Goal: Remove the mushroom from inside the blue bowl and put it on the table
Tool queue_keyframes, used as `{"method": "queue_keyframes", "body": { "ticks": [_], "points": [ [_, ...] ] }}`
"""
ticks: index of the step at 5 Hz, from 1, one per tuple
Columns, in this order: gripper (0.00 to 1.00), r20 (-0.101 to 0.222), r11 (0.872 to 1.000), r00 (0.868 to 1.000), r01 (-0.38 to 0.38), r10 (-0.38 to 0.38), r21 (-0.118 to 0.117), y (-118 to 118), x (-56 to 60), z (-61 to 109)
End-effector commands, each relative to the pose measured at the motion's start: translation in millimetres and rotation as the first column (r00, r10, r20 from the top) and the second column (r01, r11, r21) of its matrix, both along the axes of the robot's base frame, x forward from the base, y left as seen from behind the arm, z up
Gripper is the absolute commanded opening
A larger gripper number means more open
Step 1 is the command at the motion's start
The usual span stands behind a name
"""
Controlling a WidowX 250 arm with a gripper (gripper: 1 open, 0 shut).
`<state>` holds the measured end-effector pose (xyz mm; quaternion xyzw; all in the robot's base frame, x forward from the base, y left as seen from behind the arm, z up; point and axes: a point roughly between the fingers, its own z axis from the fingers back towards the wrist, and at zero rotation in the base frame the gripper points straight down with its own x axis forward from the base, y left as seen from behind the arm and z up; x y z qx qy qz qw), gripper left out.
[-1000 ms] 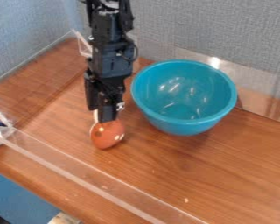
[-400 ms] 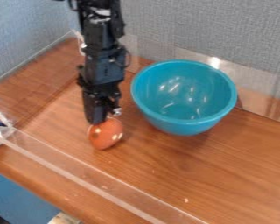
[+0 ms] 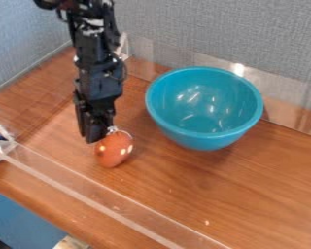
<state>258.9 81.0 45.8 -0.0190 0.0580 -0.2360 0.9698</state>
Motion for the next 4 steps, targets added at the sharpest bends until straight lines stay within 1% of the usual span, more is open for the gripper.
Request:
{"method": "queue_keyframes", "body": {
  "ticks": [1, 2, 4],
  "points": [
    [0.0, 0.045, 1.0, 0.999, 0.018, -0.019, 0.012, 12, 11.4, 8.3],
    [0.0, 0.04, 0.999, 0.999, 0.033, -0.034, 0.011, 17, 15.7, 3.5],
    [0.0, 0.035, 1.0, 0.999, -0.022, 0.022, 0.003, 9, 24.1, 25.3]
  ]
}}
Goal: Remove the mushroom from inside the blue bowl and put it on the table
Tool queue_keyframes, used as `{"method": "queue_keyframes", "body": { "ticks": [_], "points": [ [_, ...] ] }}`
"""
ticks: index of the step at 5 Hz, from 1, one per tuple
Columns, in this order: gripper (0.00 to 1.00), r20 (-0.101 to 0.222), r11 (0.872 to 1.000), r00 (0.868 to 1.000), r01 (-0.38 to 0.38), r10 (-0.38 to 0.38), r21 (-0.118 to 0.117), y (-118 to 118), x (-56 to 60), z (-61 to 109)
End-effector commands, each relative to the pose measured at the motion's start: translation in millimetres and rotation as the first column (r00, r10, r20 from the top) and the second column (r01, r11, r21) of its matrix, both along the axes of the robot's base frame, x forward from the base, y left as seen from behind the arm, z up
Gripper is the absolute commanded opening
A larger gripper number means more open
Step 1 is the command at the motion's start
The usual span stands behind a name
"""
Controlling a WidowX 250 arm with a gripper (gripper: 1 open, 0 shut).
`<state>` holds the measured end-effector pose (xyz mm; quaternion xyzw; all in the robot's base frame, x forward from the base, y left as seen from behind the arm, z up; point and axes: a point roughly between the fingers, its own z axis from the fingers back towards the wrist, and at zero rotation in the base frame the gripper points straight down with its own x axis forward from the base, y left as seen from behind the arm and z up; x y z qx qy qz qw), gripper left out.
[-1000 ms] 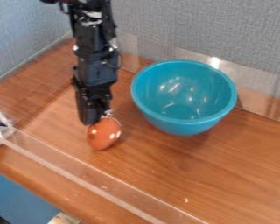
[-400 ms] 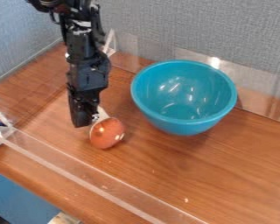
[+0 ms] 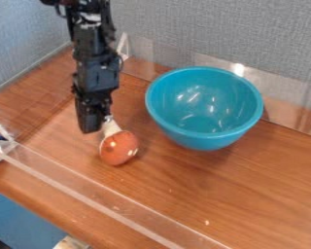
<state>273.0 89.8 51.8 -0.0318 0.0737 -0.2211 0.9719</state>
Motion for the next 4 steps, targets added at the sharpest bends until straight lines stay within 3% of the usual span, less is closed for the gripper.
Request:
{"method": "queue_keyframes", "body": {
  "ticks": [1, 2, 3, 4],
  "points": [
    [0.0, 0.076, 1.0, 0.997, 0.002, -0.003, 0.012, -5, 8.3, 27.6],
    [0.0, 0.081, 1.0, 0.997, -0.006, 0.006, 0.005, -9, 7.1, 34.3],
    [0.0, 0.084, 0.997, 0.993, -0.081, 0.081, 0.002, 1, 8.9, 41.0],
    [1.0, 0.088, 0.987, 0.983, -0.163, 0.162, 0.003, 8, 10.8, 38.3]
  ]
}}
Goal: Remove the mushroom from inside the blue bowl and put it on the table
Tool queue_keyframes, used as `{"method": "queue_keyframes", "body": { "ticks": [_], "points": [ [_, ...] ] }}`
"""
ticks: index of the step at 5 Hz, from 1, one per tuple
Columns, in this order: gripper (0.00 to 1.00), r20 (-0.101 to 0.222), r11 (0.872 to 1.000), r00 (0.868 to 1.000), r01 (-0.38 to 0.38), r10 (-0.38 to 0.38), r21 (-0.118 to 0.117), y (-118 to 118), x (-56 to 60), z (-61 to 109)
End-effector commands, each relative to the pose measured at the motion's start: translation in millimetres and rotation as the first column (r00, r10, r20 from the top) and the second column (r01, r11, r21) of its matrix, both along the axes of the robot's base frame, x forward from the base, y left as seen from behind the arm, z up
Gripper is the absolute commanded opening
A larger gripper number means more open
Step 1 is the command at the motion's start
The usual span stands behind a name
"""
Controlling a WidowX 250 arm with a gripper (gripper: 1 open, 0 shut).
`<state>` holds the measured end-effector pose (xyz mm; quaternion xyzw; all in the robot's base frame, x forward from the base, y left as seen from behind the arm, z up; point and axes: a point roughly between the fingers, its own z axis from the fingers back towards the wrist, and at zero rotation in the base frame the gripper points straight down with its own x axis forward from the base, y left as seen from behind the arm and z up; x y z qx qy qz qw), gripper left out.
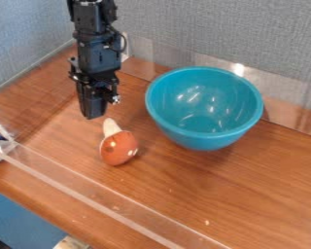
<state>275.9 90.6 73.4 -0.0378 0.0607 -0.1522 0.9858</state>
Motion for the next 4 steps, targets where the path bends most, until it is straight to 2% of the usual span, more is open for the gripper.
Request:
{"method": "queue_keyframes", "body": {
  "ticks": [1, 2, 4],
  "points": [
    [1.0, 0.071, 0.994, 0.992, -0.105, 0.103, 0.023, 14.5, 9.9, 14.9],
    [1.0, 0.085, 0.983, 0.981, -0.179, 0.177, 0.024, 16.6, 13.9, 10.4],
    [1.0, 0.101, 0.986, 0.982, -0.165, 0.161, 0.028, 16.7, 13.5, 7.1]
  ]
}}
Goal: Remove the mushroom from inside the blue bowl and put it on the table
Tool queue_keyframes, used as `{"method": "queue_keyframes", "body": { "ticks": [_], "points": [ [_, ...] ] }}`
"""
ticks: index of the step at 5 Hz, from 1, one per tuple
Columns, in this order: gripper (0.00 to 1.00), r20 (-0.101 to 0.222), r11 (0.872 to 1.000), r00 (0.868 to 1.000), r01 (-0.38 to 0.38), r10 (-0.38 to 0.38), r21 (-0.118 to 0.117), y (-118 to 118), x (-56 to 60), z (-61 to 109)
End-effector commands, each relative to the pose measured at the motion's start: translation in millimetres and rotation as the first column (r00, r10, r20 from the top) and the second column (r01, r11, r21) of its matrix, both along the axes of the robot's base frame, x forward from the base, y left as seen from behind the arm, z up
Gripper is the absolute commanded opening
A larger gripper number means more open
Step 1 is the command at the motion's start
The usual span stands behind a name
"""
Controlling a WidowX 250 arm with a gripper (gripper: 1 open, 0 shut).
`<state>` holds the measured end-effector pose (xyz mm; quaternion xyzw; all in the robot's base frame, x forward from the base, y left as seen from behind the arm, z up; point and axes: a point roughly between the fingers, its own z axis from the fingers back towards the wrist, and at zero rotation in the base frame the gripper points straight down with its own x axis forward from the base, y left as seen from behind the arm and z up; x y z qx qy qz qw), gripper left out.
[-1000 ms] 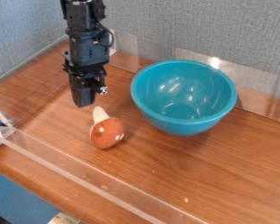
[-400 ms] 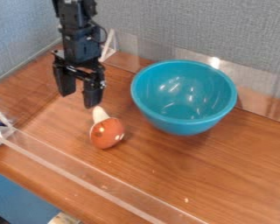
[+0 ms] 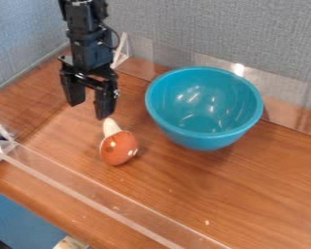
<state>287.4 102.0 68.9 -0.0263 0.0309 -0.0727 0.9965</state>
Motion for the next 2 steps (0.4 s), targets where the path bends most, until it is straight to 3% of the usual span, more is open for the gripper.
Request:
{"method": "queue_keyframes", "body": {
  "ticks": [1, 2],
  "points": [
    [1.0, 0.045, 0.998, 0.998, -0.054, 0.053, 0.017, 17, 12.8, 5.8],
    [1.0, 0.048, 0.994, 0.994, -0.104, 0.103, 0.019, 27, 23.3, -0.6]
  ]
}}
